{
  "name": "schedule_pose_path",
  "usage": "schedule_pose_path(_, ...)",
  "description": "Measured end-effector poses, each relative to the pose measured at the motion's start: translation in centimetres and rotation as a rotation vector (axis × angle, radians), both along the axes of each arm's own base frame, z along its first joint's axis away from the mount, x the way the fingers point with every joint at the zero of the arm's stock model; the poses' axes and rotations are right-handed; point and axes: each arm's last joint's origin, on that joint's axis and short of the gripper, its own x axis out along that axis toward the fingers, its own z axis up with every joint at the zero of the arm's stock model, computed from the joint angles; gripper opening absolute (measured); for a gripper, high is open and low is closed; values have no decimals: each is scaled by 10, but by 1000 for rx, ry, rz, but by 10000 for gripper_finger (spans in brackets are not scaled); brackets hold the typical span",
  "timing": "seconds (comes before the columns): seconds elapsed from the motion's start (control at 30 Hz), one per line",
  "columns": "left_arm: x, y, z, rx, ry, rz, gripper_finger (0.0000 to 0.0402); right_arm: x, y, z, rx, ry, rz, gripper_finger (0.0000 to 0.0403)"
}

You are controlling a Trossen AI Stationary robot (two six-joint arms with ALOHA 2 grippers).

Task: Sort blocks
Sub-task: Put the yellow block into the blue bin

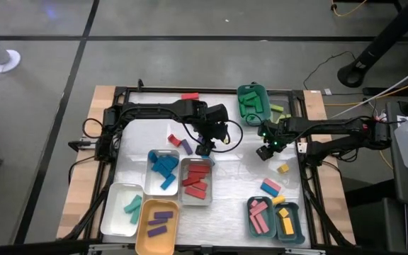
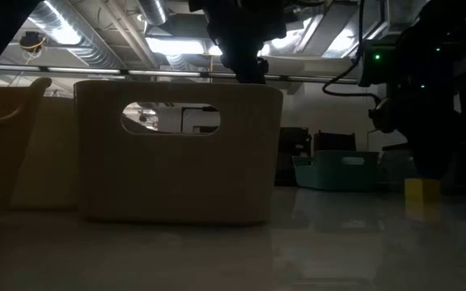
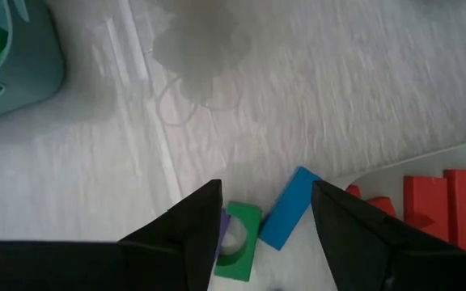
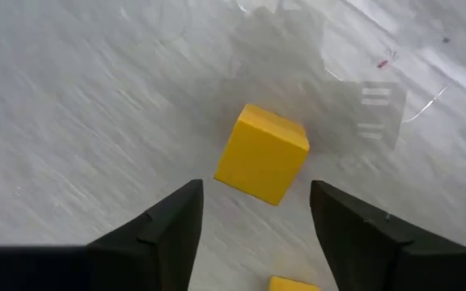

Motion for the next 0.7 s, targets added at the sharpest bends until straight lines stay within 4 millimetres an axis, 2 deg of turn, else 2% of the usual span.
schedule_pose_path(0.27, 0, 0, 0, 0, 0, 0, 180, 8, -3, 0, -11, -46, -129, 238)
schedule_pose_path(0.53, 0, 0, 0, 2, 3, -4, 180, 13, -5, -16, -19, 58, -140, 238)
schedule_pose_path(0.7, -2, 1, 1, 6, 11, -12, 180, 16, -5, -24, 0, 88, -78, 206)
